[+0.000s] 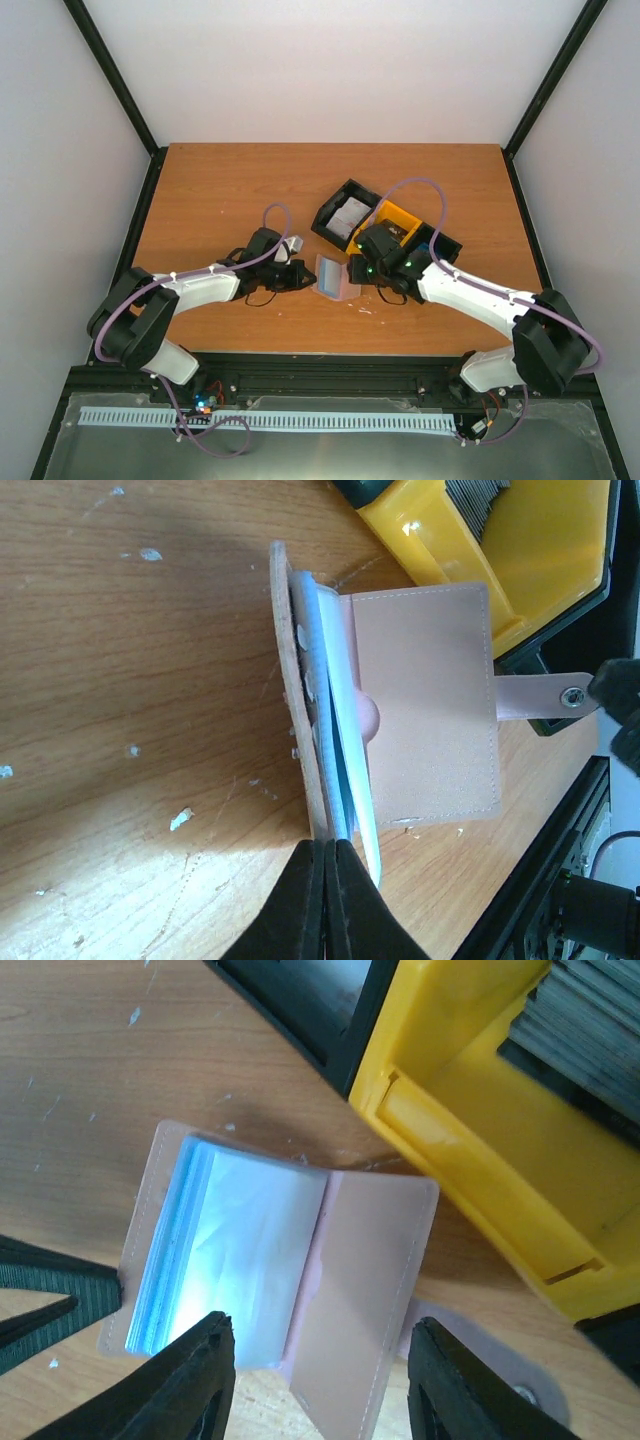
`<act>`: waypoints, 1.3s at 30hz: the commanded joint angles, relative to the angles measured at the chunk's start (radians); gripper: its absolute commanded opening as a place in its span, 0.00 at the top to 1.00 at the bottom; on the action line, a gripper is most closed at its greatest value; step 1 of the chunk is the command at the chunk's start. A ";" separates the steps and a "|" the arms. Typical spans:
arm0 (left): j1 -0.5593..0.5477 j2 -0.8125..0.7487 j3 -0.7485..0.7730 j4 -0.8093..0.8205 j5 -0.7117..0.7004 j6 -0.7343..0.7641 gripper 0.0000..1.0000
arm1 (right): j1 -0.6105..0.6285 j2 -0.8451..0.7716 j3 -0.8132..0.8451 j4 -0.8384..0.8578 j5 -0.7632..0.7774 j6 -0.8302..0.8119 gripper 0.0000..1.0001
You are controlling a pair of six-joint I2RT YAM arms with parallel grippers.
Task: Put the credit cards into the card holder
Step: Open the card holder at the center of the board.
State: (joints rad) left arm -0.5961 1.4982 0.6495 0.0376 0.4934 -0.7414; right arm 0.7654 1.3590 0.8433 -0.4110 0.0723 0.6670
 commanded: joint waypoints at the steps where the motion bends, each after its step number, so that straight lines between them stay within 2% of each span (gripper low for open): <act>1: -0.008 -0.019 0.007 -0.007 -0.004 0.020 0.99 | 0.017 0.030 0.060 -0.072 0.104 -0.015 0.51; 4: -0.009 -0.022 0.011 -0.005 0.009 0.022 0.99 | 0.034 0.064 0.072 -0.044 0.019 -0.057 0.46; 7: -0.008 -0.022 0.011 -0.005 0.019 0.021 0.99 | 0.073 0.112 0.110 -0.052 0.018 -0.085 0.42; 16: -0.008 -0.036 0.000 0.002 0.032 0.021 0.99 | 0.084 0.246 0.161 -0.022 -0.068 -0.092 0.40; 21: -0.009 -0.037 -0.002 0.001 0.034 0.023 0.99 | 0.087 0.272 0.160 0.023 -0.138 -0.108 0.35; 26: -0.009 -0.042 -0.005 0.005 0.036 0.022 0.99 | 0.087 0.302 0.174 -0.001 -0.106 -0.101 0.35; 31: -0.008 -0.045 -0.005 0.002 0.033 0.023 0.99 | 0.087 0.326 0.183 -0.044 -0.056 -0.087 0.39; 39: -0.008 -0.041 -0.007 -0.006 0.015 0.023 0.99 | 0.087 0.294 0.156 -0.081 0.036 -0.063 0.44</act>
State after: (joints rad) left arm -0.5961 1.4815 0.6422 0.0334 0.5159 -0.7410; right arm 0.8471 1.6722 1.0073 -0.4591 0.0326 0.5850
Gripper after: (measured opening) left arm 0.009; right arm 0.563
